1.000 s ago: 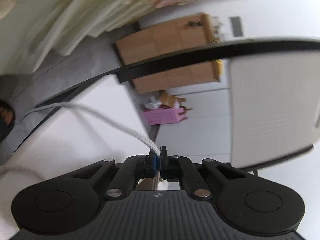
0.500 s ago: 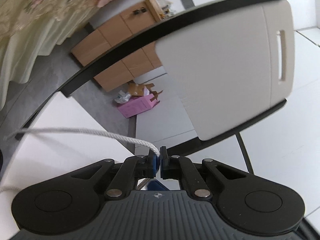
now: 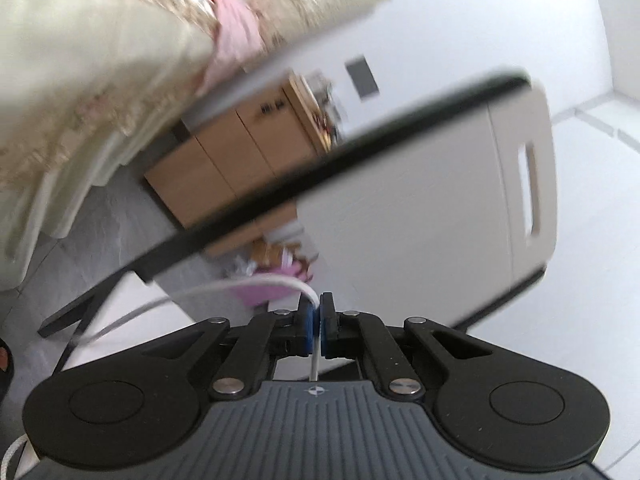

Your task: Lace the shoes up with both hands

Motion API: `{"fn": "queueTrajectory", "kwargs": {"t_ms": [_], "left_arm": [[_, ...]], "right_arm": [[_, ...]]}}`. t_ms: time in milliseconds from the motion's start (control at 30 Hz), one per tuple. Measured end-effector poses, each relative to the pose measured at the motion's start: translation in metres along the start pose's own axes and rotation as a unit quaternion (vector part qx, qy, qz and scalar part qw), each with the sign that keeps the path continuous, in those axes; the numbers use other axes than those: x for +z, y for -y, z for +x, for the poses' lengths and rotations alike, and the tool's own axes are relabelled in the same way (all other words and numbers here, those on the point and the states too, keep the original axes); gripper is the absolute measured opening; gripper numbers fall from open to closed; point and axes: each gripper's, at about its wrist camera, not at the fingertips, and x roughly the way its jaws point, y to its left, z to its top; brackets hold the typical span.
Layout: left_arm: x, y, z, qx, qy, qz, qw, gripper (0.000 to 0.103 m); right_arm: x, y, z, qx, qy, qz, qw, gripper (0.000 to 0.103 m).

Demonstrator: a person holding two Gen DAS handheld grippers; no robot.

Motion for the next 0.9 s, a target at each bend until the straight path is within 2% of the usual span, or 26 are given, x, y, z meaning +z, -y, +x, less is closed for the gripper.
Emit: {"fn": "queueTrajectory", "kwargs": {"t_ms": [100,167,333,367,400,467,533,700,733,767,800,867,900], "left_arm": [[0.009,-0.006,-0.013,-0.004,0.026,-0.019,0.9995,0.003],[0.012,-0.009,-0.017,-0.011,0.032,-0.024,0.9991,0.003],[0.009,-0.005,-0.013,-0.010,0.020,-0.007,0.9997,0.003],[0.008,-0.004,-0.011,-0.011,0.015,-0.003,0.9998,0.003],[0.008,-0.003,-0.010,-0.012,0.010,0.000,0.9999,0.003],[0.004,0.000,-0.008,-0.008,0.004,0.010,0.9999,0.003],[0.001,0.003,-0.008,0.004,0.008,0.024,0.9997,0.003],[-0.004,0.004,-0.009,0.001,-0.004,0.033,0.9994,0.003],[-0.004,0.004,-0.009,0.002,-0.005,0.035,0.9994,0.003],[-0.005,0.004,-0.008,0.003,-0.006,0.038,0.9993,0.003],[-0.004,0.004,-0.008,0.007,-0.008,0.039,0.9992,0.003],[-0.004,0.002,-0.008,0.012,-0.009,0.036,0.9992,0.003],[-0.004,0.001,-0.008,0.014,-0.008,0.034,0.9993,0.003]], "right_arm": [[-0.017,-0.003,-0.004,-0.007,-0.017,-0.018,1.000,0.003],[-0.022,-0.002,-0.009,0.003,-0.012,-0.017,1.000,0.003],[-0.015,-0.002,-0.019,0.018,0.009,-0.031,0.999,0.006],[-0.010,-0.007,-0.020,0.008,0.013,-0.052,0.999,0.013],[-0.005,-0.011,-0.020,0.013,0.019,-0.063,0.998,0.033],[0.006,-0.018,-0.022,0.023,0.031,-0.083,0.996,0.046],[0.019,-0.027,-0.021,0.032,0.038,-0.100,0.994,0.046],[0.048,-0.046,-0.004,0.041,0.046,-0.130,0.990,0.044],[0.054,-0.050,0.002,0.045,0.041,-0.131,0.989,0.039],[0.059,-0.051,0.008,0.047,0.035,-0.126,0.990,0.021],[0.064,-0.052,0.013,0.050,0.030,-0.120,0.991,0.015],[0.069,-0.052,0.018,0.051,0.027,-0.103,0.993,0.012],[0.069,-0.051,0.021,0.057,0.024,-0.094,0.994,0.004]]}}
